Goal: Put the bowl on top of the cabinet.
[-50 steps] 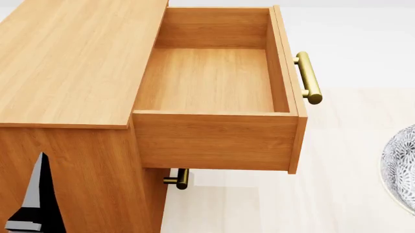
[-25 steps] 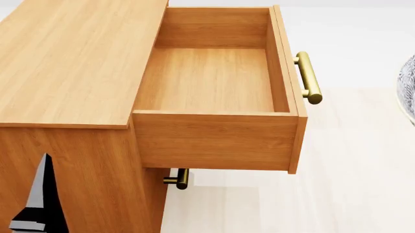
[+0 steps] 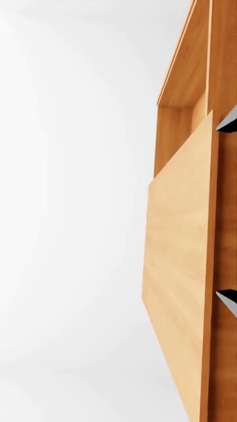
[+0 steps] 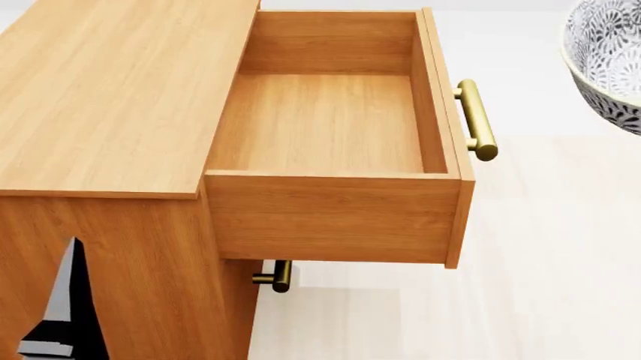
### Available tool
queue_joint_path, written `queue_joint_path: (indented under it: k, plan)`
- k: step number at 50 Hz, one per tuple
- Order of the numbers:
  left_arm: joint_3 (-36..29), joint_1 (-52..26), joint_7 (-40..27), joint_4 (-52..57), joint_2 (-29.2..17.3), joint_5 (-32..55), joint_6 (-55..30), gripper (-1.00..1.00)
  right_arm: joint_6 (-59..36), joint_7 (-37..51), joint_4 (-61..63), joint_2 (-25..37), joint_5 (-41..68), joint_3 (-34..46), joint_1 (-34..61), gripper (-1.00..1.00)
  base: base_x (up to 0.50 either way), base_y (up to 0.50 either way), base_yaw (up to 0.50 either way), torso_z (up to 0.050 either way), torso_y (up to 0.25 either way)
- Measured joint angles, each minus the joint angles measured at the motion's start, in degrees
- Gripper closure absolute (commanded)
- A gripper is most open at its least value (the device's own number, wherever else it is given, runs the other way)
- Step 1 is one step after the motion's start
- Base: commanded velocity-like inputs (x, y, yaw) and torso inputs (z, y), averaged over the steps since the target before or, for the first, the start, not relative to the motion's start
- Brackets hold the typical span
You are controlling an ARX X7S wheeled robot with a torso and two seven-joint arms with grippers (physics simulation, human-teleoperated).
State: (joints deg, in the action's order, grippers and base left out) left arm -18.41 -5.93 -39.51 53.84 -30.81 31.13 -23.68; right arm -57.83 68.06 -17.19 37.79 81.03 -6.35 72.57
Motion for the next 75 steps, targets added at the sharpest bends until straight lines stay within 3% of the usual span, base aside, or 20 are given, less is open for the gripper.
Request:
queue_joint_path:
  k: [14, 41, 58, 62, 65, 75]
  plan:
    - [-0.31, -0.07, -0.42, 0.22, -0.37, 0.33, 0.15, -1.0, 1.06, -0.24, -10.77, -7.8, -2.24, 4.8, 10.61, 1.0, 0.0, 0.0, 0.0, 0.0, 0.0]
    - [0.68, -0.24, -1.36, 0.66, -1.33, 2.02, 0.59, -1.0, 11.03, -21.72, -46.7, -24.36, -9.11, 10.97, 30.99, 1.0, 0.0, 0.0, 0.0, 0.0, 0.001]
    - [1.3, -0.33, -2.03, 1.25, -1.99, 3.37, 0.76, -1.0, 7.56, -32.03, -56.22, -33.31, -24.18, 1.82, 36.46, 1.0, 0.0, 0.0, 0.0, 0.0, 0.0]
    - [1.51, -0.76, -2.52, 1.7, -2.19, 4.26, 0.27, -1.0, 7.81, -33.3, -56.95, -34.47, -18.27, 7.7, 36.39, 1.0, 0.0, 0.0, 0.0, 0.0, 0.0]
    - [1.72, -1.0, -2.81, 1.95, -2.38, 4.9, 0.04, -1.0, 8.99, -34.35, -57.34, -35.07, -9.08, 16.96, 36.39, 1.0, 0.0, 0.0, 0.0, 0.0, 0.0]
    - [2.28, -1.36, -3.51, 2.35, -2.88, 6.4, -0.15, -1.0, 16.18, -38.83, -56.7, -36.19, 33.08, 60.87, 37.97, 1.0, 0.0, 0.0, 0.0, 0.0, 0.0]
